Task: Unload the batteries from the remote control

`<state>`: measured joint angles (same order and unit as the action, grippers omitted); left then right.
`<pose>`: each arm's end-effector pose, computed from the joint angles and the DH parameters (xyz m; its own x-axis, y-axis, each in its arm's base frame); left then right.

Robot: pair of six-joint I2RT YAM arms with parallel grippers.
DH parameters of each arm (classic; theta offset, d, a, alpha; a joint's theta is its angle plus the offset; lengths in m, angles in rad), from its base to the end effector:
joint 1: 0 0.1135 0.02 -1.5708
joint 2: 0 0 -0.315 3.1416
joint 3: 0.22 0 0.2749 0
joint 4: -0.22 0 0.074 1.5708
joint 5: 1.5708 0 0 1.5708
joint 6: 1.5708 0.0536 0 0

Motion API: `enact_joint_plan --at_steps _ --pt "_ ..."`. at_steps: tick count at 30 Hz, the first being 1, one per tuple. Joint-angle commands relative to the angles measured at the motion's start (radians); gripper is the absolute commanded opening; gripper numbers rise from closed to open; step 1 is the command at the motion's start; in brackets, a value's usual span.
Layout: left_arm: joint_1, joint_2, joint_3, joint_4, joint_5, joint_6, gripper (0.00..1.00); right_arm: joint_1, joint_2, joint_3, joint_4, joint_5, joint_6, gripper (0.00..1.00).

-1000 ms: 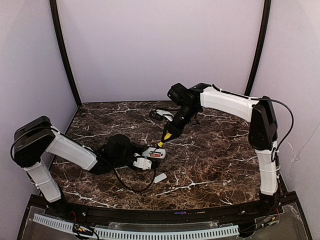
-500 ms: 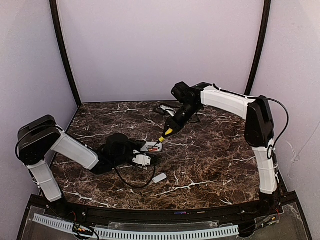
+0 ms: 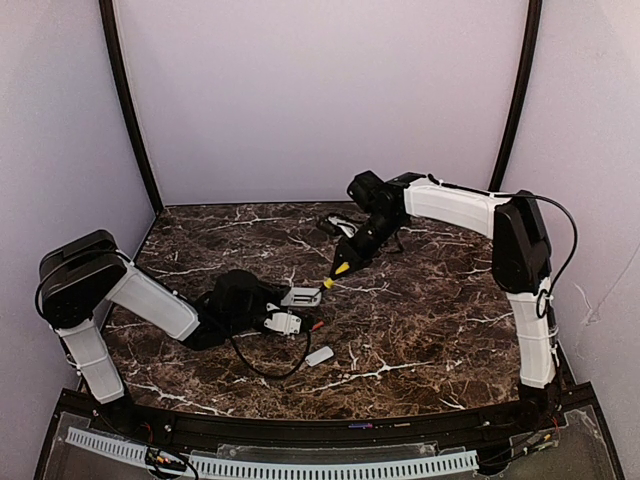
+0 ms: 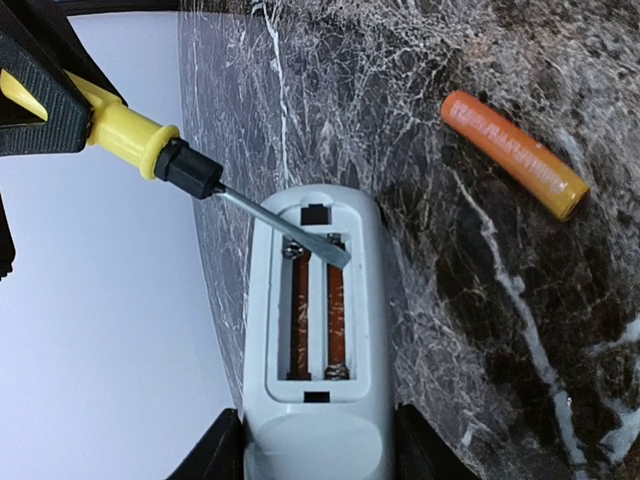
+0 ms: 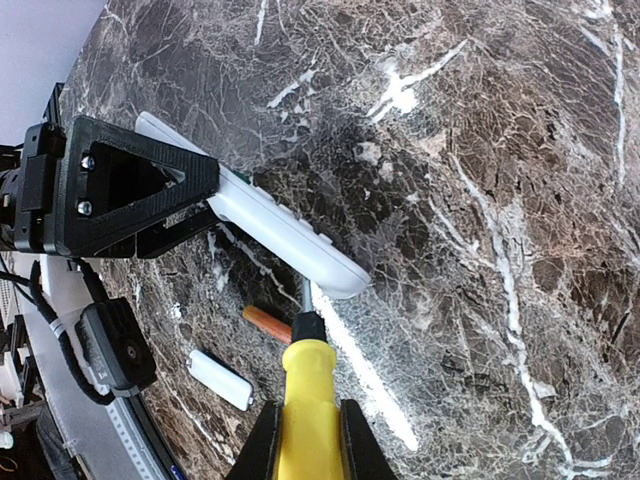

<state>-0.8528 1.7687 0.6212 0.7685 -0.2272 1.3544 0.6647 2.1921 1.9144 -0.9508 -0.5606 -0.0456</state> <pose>0.2486 -0.2663 0.1557 0.5299 0.8398 -0.1181 0.3657 -0.1007 0.9253 0.3900 0.3419 0.2413 -0.7105 -0.6058 -0.3581 -0.6960 0.5295 0.4850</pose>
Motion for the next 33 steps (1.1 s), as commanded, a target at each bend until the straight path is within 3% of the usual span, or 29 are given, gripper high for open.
enact_joint_plan --at_steps 1,10,19,33 --pt "0.003 -0.047 0.02 0.181 0.0 -0.024 0.0 -0.002 0.006 -0.027 -0.036 0.119 0.03 0.0" --pt "0.003 -0.056 0.028 0.14 0.007 -0.054 0.0 -0.001 -0.067 -0.055 0.004 0.071 0.021 0.0" --pt "0.003 -0.07 0.022 0.134 0.006 -0.111 0.01 -0.002 -0.218 -0.194 0.079 0.018 0.028 0.0" --pt "0.003 -0.136 0.026 0.08 0.029 -0.231 0.0 -0.003 -0.426 -0.319 0.148 0.049 0.089 0.0"
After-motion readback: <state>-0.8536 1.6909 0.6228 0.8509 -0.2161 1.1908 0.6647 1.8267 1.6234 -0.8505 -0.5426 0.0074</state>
